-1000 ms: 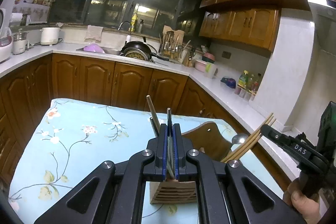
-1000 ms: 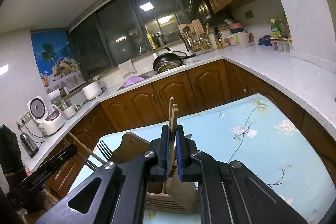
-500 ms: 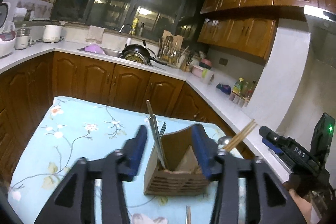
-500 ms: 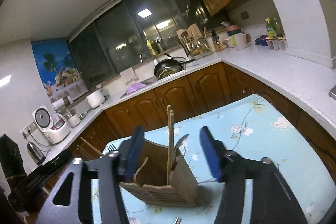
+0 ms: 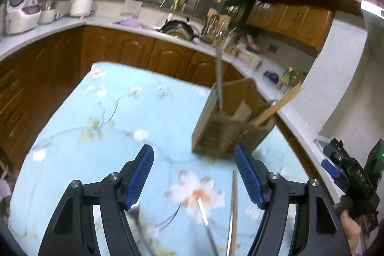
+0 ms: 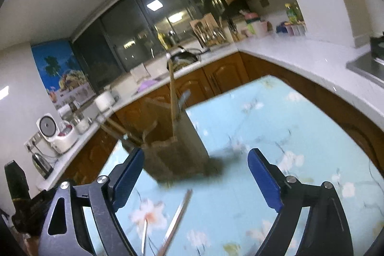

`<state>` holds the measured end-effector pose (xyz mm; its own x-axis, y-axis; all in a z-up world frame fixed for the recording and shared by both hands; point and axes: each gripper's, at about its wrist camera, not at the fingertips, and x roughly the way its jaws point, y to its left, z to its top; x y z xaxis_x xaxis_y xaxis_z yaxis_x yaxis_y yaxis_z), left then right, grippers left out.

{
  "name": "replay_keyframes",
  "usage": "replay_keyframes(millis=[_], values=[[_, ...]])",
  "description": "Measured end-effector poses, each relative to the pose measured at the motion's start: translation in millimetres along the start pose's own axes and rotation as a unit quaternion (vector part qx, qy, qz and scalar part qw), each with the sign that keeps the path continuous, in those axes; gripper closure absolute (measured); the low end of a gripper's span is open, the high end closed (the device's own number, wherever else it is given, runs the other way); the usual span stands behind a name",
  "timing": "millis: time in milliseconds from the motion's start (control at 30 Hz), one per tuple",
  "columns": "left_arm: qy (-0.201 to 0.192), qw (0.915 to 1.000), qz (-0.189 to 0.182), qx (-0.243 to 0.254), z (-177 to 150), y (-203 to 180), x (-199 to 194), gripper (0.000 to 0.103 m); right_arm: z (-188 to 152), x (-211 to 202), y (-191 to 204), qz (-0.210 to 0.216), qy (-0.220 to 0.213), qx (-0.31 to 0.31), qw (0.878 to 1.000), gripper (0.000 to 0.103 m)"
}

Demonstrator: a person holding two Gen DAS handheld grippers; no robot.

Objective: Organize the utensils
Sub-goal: 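Pull both grippers back from the holder down toward the table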

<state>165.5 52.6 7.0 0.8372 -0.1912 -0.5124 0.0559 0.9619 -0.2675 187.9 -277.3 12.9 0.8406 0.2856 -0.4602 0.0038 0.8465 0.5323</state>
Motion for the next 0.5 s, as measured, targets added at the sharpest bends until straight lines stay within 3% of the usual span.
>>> replay_keyframes(millis=[500], values=[[0.066,0.9976,0.021,-0.007,-30,-12,-12,0.033,-59,-13,3,-0.023,0.048,-0.026,0.998,0.012]])
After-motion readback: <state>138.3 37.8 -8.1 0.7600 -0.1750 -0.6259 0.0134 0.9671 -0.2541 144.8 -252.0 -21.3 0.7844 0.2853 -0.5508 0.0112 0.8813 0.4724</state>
